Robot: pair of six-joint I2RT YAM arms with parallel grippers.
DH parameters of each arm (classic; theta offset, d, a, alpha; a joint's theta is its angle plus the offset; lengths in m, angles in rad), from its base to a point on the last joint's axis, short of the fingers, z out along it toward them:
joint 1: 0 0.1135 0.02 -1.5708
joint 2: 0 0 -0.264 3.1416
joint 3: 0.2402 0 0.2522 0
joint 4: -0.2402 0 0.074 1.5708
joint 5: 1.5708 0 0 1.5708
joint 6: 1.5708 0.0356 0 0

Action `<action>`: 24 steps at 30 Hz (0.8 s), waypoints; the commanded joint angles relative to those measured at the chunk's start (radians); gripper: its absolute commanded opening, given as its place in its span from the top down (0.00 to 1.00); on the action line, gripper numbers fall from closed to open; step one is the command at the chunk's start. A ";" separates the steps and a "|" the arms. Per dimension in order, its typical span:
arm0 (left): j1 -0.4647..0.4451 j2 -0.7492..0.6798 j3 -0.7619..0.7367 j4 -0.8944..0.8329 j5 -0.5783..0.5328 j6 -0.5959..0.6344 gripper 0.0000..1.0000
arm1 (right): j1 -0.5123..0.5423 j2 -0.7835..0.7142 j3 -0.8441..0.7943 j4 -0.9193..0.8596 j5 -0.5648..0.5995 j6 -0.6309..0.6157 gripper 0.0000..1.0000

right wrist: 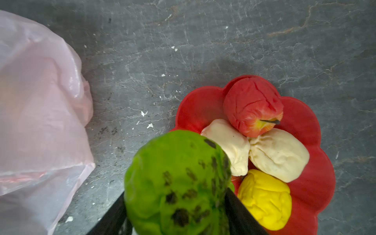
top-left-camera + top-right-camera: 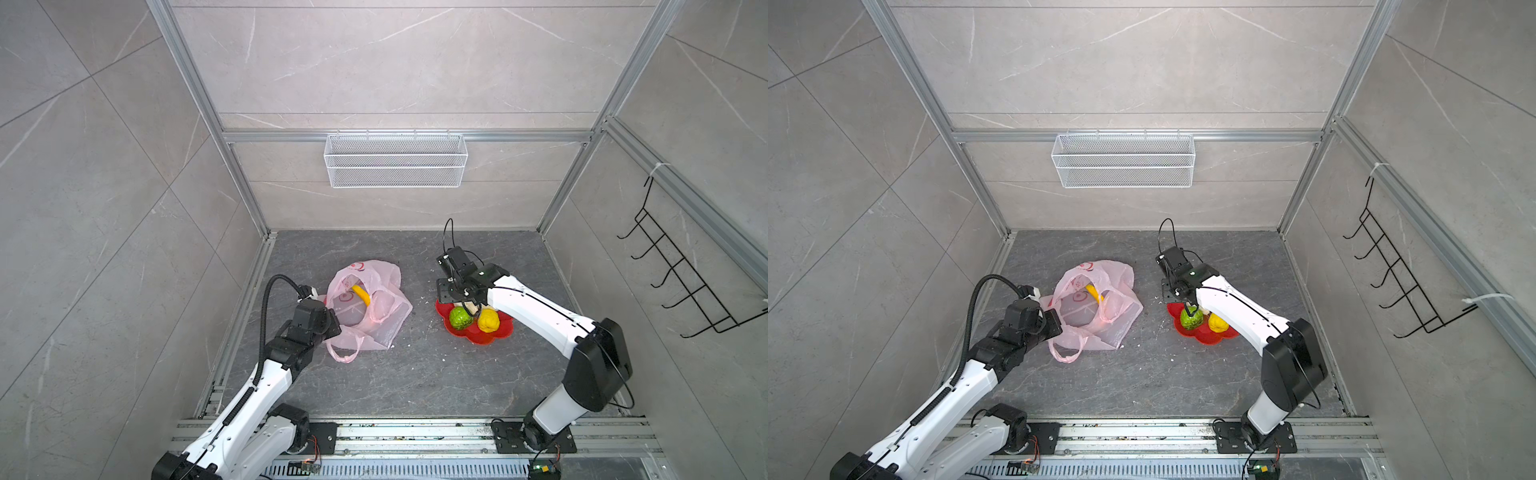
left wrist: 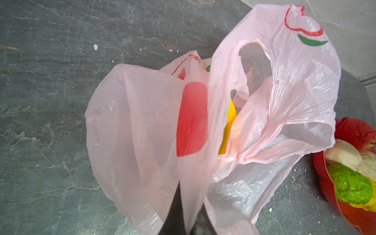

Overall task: Take the fake fruits out of the plastic bag
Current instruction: 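Lower the green spiky fruit with right gripper onto the red plate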

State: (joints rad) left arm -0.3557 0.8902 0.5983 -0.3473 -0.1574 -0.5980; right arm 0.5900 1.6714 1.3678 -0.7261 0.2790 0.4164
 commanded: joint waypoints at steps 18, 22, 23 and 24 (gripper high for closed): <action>-0.003 -0.025 0.033 -0.028 -0.024 0.011 0.94 | -0.040 0.158 0.017 0.001 0.015 -0.019 0.54; -0.003 -0.033 0.029 -0.030 -0.025 0.010 0.94 | -0.047 0.168 0.018 -0.003 0.023 -0.018 0.52; -0.003 -0.036 0.029 -0.029 -0.027 0.011 0.94 | -0.047 0.169 0.017 -0.005 0.023 -0.018 0.52; -0.003 -0.036 0.027 -0.030 -0.027 0.011 0.94 | -0.049 0.172 0.018 -0.008 0.023 -0.016 0.52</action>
State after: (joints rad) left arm -0.3557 0.8715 0.5983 -0.3756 -0.1600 -0.5980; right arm 0.5468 1.8244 1.3746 -0.7292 0.2855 0.3992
